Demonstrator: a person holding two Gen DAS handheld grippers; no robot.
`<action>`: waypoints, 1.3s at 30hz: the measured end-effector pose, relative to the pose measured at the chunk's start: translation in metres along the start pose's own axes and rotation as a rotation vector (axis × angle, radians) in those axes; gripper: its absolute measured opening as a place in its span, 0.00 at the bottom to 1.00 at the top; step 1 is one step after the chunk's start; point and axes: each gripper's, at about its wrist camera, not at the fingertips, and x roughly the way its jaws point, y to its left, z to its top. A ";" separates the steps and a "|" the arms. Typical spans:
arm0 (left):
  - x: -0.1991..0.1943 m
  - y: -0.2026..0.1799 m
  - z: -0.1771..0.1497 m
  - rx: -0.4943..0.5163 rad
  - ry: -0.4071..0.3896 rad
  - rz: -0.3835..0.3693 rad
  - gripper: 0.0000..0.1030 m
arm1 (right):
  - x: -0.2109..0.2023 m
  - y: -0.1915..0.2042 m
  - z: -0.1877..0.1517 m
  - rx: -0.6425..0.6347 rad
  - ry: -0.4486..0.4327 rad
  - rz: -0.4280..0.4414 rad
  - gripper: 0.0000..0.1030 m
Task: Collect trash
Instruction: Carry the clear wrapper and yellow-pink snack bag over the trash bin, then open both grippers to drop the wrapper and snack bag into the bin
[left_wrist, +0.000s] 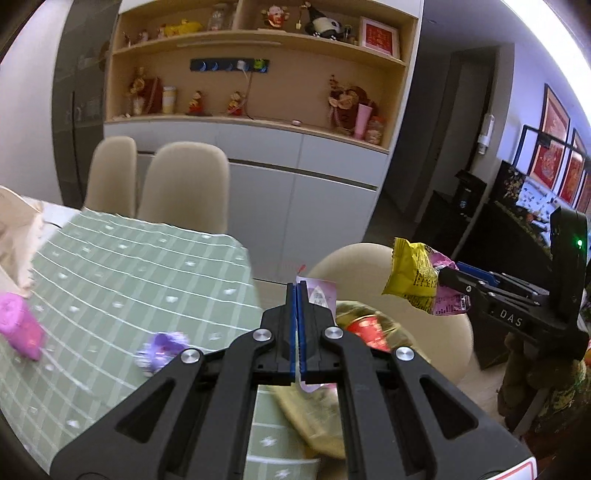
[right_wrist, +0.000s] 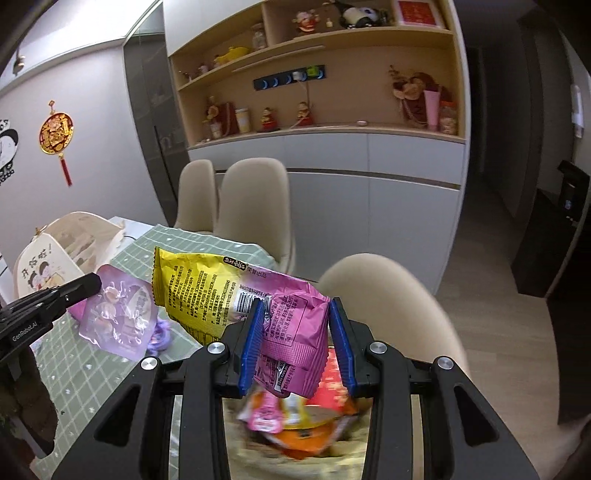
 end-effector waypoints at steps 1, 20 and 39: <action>0.007 -0.004 -0.001 -0.014 0.006 -0.014 0.01 | 0.001 -0.010 0.000 -0.002 0.003 -0.005 0.34; 0.107 -0.043 -0.048 -0.107 0.249 -0.045 0.21 | 0.036 -0.064 -0.032 0.034 0.122 0.058 0.34; 0.029 -0.022 -0.062 -0.226 0.178 0.130 0.73 | 0.168 -0.009 -0.106 -0.147 0.495 0.079 0.34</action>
